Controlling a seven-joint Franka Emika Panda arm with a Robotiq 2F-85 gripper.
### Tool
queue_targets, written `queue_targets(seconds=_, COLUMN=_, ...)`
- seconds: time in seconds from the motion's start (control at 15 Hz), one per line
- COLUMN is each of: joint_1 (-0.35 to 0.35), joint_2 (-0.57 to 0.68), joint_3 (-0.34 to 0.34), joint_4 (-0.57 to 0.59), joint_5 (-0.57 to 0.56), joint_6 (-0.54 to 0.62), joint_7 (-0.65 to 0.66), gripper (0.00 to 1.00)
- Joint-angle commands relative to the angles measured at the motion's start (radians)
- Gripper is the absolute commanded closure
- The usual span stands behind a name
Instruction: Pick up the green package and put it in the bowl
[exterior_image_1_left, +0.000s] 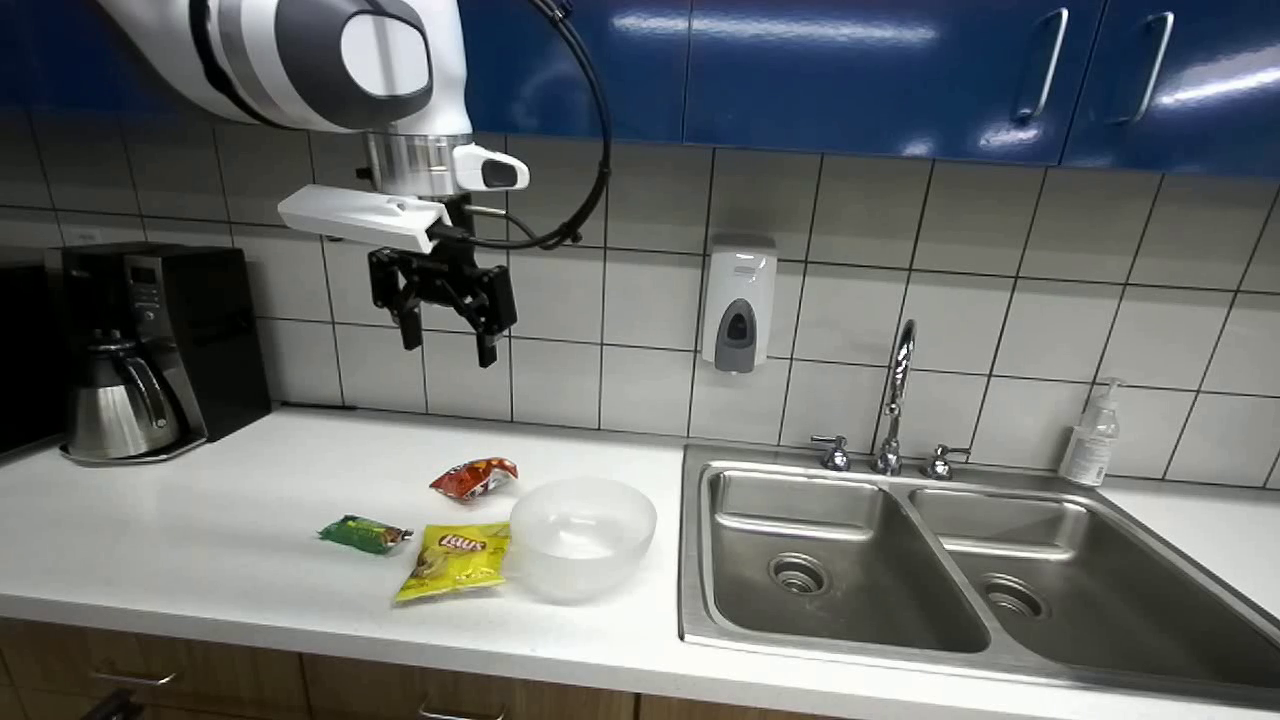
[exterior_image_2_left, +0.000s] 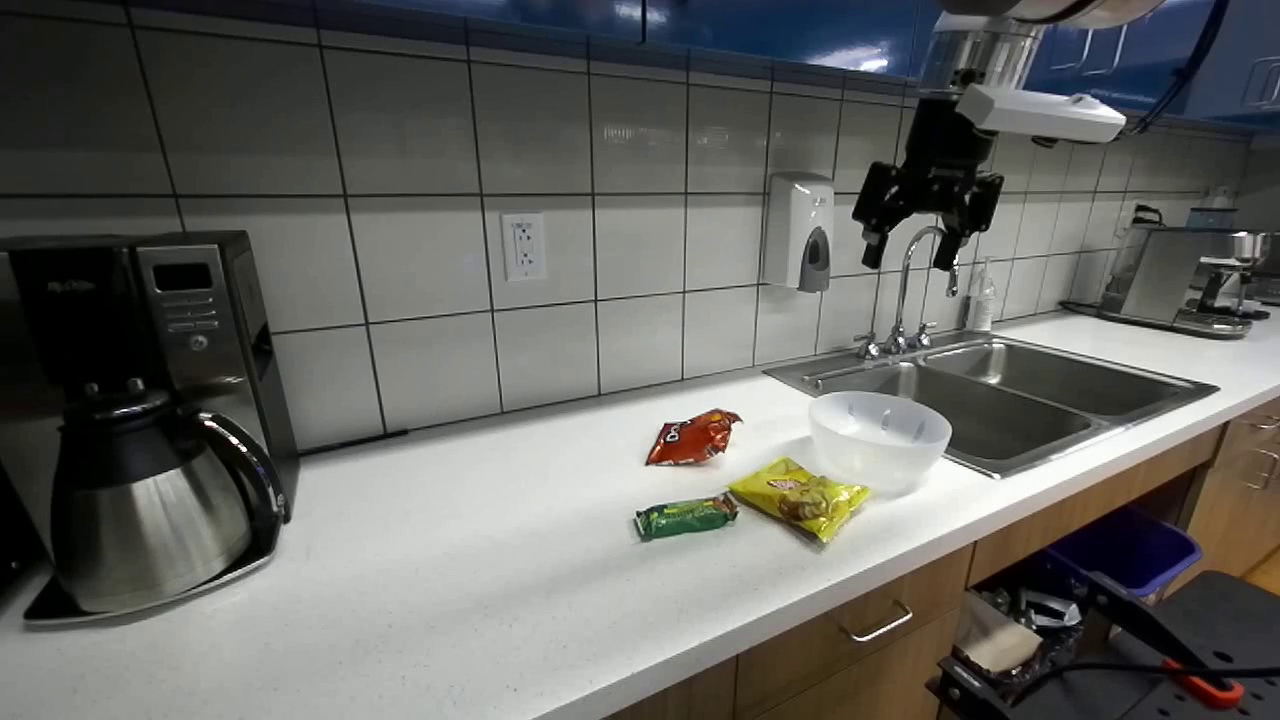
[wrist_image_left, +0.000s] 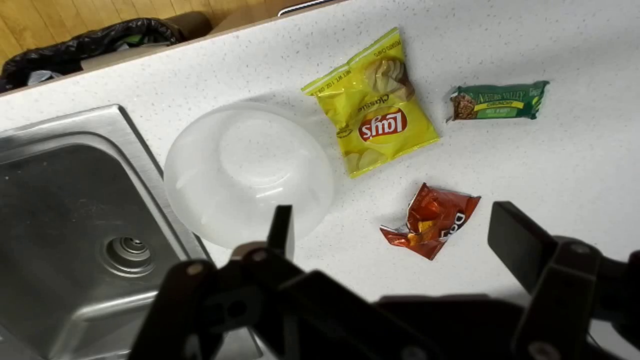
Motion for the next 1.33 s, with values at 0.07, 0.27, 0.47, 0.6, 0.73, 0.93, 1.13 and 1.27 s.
queue_targets(seconds=0.07, joint_1=-0.016, joint_2=0.001, joint_3=0.016, joint_4=0.001, joint_5=0.009, joint_6=-0.002, joint_7=-0.006, gripper=0.0)
queue_targets(seconds=0.27, joint_1=-0.015, joint_2=0.009, joint_3=0.013, joint_4=0.009, joint_5=0.007, joint_6=-0.013, joint_7=-0.017, gripper=0.0)
queue_targets(seconds=0.47, joint_1=0.002, joint_2=0.036, joint_3=-0.002, joint_4=0.04, joint_5=0.009, joint_6=-0.072, joint_7=-0.095, gripper=0.0)
queue_targets(seconds=0.6, joint_1=0.015, joint_2=0.056, joint_3=-0.005, joint_4=0.064, joint_5=0.002, joint_6=-0.14, joint_7=-0.185, gripper=0.0)
queue_targets(seconds=0.73, joint_1=0.017, joint_2=0.08, joint_3=0.004, joint_4=0.088, joint_5=-0.013, joint_6=-0.188, joint_7=-0.237, gripper=0.0)
queue_targets(seconds=0.93, joint_1=0.024, joint_2=0.115, joint_3=0.02, joint_4=0.118, joint_5=-0.041, joint_6=-0.231, joint_7=-0.286, gripper=0.0)
queue_targets(seconds=1.13, joint_1=0.042, joint_2=0.163, joint_3=0.035, joint_4=0.158, joint_5=-0.077, joint_6=-0.285, joint_7=-0.369, gripper=0.0)
queue_targets(seconds=1.27, joint_1=0.051, joint_2=0.199, joint_3=0.051, joint_4=0.187, joint_5=-0.116, joint_6=-0.301, joint_7=-0.41, gripper=0.0)
